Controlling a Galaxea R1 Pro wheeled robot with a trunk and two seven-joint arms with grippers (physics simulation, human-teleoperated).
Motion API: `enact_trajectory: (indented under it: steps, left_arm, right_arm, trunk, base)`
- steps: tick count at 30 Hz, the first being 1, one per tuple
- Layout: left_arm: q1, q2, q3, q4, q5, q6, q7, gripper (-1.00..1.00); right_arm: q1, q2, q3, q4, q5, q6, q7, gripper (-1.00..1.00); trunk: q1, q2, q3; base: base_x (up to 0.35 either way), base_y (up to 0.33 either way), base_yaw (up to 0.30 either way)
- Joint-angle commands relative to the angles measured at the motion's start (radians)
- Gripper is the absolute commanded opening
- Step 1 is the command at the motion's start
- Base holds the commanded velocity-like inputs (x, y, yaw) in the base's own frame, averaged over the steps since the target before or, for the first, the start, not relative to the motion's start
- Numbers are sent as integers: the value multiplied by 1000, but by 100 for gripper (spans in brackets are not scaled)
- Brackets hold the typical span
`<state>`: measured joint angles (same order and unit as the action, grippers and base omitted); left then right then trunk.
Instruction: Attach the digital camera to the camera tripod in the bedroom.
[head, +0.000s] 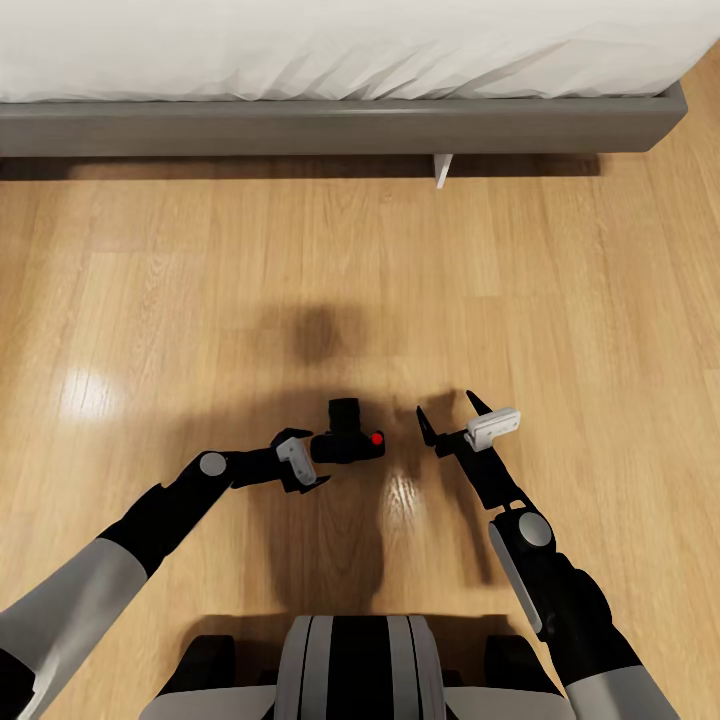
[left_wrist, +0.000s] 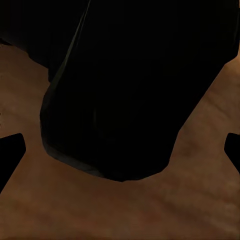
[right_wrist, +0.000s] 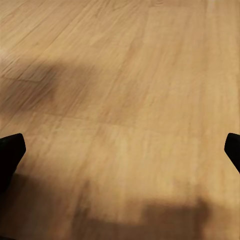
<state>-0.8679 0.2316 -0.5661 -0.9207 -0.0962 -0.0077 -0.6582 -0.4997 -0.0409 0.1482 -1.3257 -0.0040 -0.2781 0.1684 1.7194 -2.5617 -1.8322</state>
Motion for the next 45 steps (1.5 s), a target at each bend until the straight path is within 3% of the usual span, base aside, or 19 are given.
enact_trajectory:
  steps: [1,15,27,45]
  left_arm:
    - [-1,1,-1,-1,-7,-1,-1,100]
    - [0,-2,0,-1,-7,0,3,100]
    - [0,-4,-1,1,-7,0,103,100]
    - [0,-5,-1,1,-7,0,121,100]
  right_arm:
    - [0,-1,1,0,-1,-3,2,100]
    - [0,-1,1,0,-1,-3,2,100]
    - [0,-1,1,0,-1,-3,2,100]
    - [0,-1,1,0,-1,-3,2,100]
  trunk:
    - [0,0,0]
    - [0,0,0]
    - [0,0,0]
    - [0,0,0]
  base:
    - [0,0,0]
    - [0,0,0]
    - [0,0,0]
    - [0,0,0]
